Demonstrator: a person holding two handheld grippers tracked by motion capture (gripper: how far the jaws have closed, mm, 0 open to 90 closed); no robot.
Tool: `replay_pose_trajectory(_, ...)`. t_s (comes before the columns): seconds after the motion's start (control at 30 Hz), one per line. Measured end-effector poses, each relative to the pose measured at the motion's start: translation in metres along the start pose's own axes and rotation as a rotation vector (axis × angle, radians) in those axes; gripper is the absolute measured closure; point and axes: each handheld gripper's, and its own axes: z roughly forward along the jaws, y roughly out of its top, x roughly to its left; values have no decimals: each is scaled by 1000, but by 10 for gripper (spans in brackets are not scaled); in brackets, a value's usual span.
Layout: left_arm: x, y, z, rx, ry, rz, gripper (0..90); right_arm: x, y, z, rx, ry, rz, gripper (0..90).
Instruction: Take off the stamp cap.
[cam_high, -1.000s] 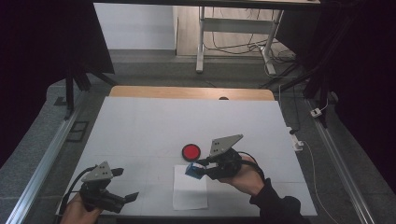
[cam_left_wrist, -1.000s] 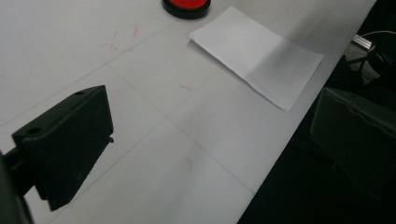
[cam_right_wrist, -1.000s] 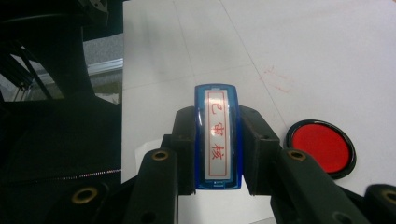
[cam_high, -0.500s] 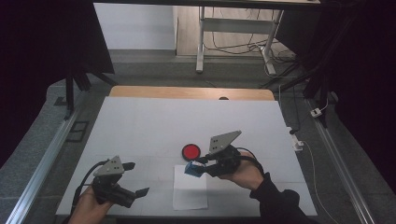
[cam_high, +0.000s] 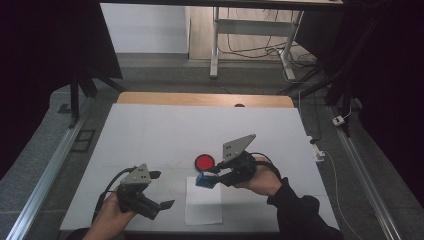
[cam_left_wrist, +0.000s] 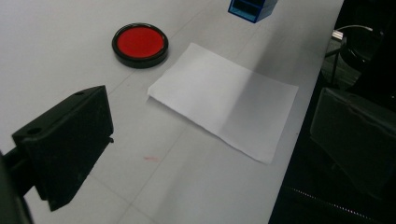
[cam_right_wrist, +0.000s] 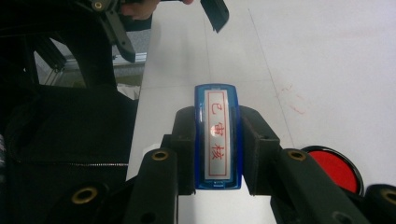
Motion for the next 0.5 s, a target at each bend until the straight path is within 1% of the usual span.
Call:
replay_pose_trajectory(0.1, 0, 5, 7, 1, -8, 10, 0, -1, 2, 1, 1, 6, -10, 700)
replay_pose_trajectory(0.2, 1, 10, 13, -4, -27, 14, 0, -2, 3, 1, 4, 18, -18, 700)
replay_pose_trajectory(0.27, 1, 13, 18, -4, -31, 25, 2, -2, 4, 2, -3, 25, -20, 700)
replay_pose_trajectory(0.33, 0, 17, 22, -2, -36, 37, 3, -3, 5, 2, 7, 31, -34, 700)
replay_pose_trajectory(0.47, 0, 25, 33, -2, -57, 37, 14, -5, 8, 3, -3, 46, -34, 700)
replay_pose_trajectory(0.5, 0, 27, 35, -4, -63, 37, 17, -6, 8, 3, -3, 49, -45, 700)
